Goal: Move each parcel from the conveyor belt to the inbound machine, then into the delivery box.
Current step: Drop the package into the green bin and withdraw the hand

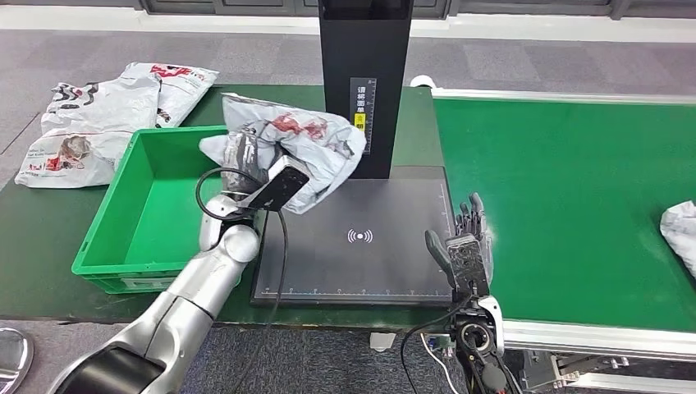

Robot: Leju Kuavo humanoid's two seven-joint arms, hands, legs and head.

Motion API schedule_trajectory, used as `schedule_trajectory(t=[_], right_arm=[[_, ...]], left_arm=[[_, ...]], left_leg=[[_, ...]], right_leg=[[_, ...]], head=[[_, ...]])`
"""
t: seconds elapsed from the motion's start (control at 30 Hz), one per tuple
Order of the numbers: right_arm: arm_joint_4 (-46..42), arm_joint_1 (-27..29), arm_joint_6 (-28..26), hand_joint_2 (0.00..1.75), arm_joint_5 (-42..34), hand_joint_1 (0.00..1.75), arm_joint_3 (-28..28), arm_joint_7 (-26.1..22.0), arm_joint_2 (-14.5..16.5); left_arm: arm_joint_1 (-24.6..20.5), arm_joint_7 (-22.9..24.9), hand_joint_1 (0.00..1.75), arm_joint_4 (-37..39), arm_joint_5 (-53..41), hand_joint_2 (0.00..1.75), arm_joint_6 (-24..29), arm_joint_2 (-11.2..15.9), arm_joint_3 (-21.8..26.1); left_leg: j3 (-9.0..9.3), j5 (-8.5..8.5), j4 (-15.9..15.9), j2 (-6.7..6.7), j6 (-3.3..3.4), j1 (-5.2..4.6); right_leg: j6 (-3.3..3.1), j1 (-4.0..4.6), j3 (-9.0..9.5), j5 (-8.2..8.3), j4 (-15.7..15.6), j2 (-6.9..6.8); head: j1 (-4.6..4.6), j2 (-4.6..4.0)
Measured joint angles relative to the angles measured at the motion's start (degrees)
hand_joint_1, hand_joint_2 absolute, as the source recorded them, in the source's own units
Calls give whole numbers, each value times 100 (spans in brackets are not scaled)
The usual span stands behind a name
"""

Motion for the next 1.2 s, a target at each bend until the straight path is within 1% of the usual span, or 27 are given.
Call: schedule_trajectory(t=[0.07, 0.13, 0.2, 0.3, 0.43, 0.6, 0.63, 0.67, 0.77, 0.8, 0.83, 0.93, 1.0, 1.03, 1.1, 1.17, 1.2], right_arm=[[-112, 45, 2, 175, 90, 0, -38, 69, 28], [-230, 87, 5, 175, 158, 0, -82, 122, 59], [-349, 145, 11, 175, 197, 0, -122, 160, 80], [-509, 258, 32, 175, 230, 0, -168, 191, 88], [-636, 335, 52, 175, 243, 0, -197, 194, 92], [-708, 357, 53, 175, 243, 0, -204, 194, 101], [-715, 361, 53, 175, 244, 0, -206, 196, 101], [-723, 366, 53, 175, 246, 0, -209, 200, 102], [-789, 394, 61, 175, 282, 0, -238, 244, 109], [-822, 410, 74, 175, 307, 0, -254, 270, 113], [-856, 428, 92, 175, 339, 0, -269, 302, 116], [-937, 472, 162, 175, 461, 0, -299, 394, 132], [-966, 479, 199, 175, 548, 0, -303, 429, 164], [-977, 483, 213, 175, 582, 0, -306, 440, 180], [-994, 490, 244, 175, 639, 0, -328, 469, 196], [-1022, 491, 289, 175, 666, 0, -380, 496, 196], [-1046, 491, 316, 175, 670, 0, -413, 505, 196]], left_arm=[[8, 182, 175, -203, -1180, 175, 219, 73, 282], [22, 363, 175, -391, -2356, 175, 286, 88, 677], [30, 551, 175, -519, -3158, 175, 295, 102, 1091], [50, 899, 175, -702, -3983, 175, 296, 162, 1601], [65, 1028, 175, -841, -4211, 175, 296, 231, 1971], [84, 1095, 175, -915, -4267, 175, 296, 276, 2142], [85, 1249, 175, -914, -4316, 175, 296, 304, 2158], [73, 1551, 175, -877, -4376, 175, 296, 353, 2145], [-75, 2999, 175, -390, -4511, 175, 298, 677, 1879], [-131, 3355, 175, -157, -4520, 175, 298, 815, 1779], [-181, 3579, 175, 77, -4520, 175, 292, 947, 1713], [-360, 3940, 175, 874, -4511, 175, 104, 1272, 1681], [-461, 4156, 175, 1396, -4512, 175, -279, 1422, 1689], [-491, 4246, 171, 1620, -4511, 175, -576, 1478, 1699], [-523, 4352, 84, 1993, -4464, 175, -1208, 1557, 1739], [-530, 4301, 0, 2278, -4317, 175, -1618, 1594, 1816], [-533, 4254, 0, 2395, -4232, 175, -1721, 1606, 1869]], left_leg=[[-1, 1, 0, -3, -1, 1], [-1, 0, 0, 0, -2, 1], [-1, -1, 0, 7, -3, 1], [-1, -2, 0, 13, -4, 0], [-3, -1, 0, 5, -4, 1], [-4, -1, 0, 4, -4, 1], [-4, -1, 0, 5, -4, 1], [-4, -1, 0, 6, -4, 1], [-1, -2, 0, 18, -5, 0], [0, -2, 0, 26, -6, 1], [1, -2, -1, 33, -7, 2], [1, 1, -1, 39, -13, 9], [1, 2, -1, 40, -14, 11], [1, 1, -2, 41, -15, 11], [0, 1, -1, 41, -15, 11], [-3, 2, -1, 34, -15, 11], [-4, 2, -1, 31, -15, 11]], right_leg=[[-1, 0, -1, -1, 2, -2], [-1, 0, -2, -1, 2, 1], [-1, -1, -4, -1, 1, 10], [-1, -1, -8, -1, 1, 18], [-2, 0, -8, -1, 1, 6], [-2, 0, -8, -1, 2, 6], [-2, 0, -8, -1, 1, 6], [-2, 0, -9, -1, 1, 7], [-6, 0, -14, 2, 1, 19], [-8, 1, -16, 3, 2, 26], [-10, 3, -18, 5, 3, 32], [-14, 9, -21, 3, 7, 38], [-17, 10, -22, 4, 8, 38], [-18, 11, -22, 5, 8, 39], [-19, 11, -23, 5, 8, 38], [-19, 10, -22, 5, 7, 34], [-19, 10, -22, 5, 7, 32]], head=[[0, -1], [0, 0], [0, 0], [0, -1], [0, -1], [0, -2], [0, -2], [1, -2], [1, -2], [1, -1], [1, -2], [0, -1], [0, -1], [0, -1], [0, -2], [1, -1], [1, -1]])
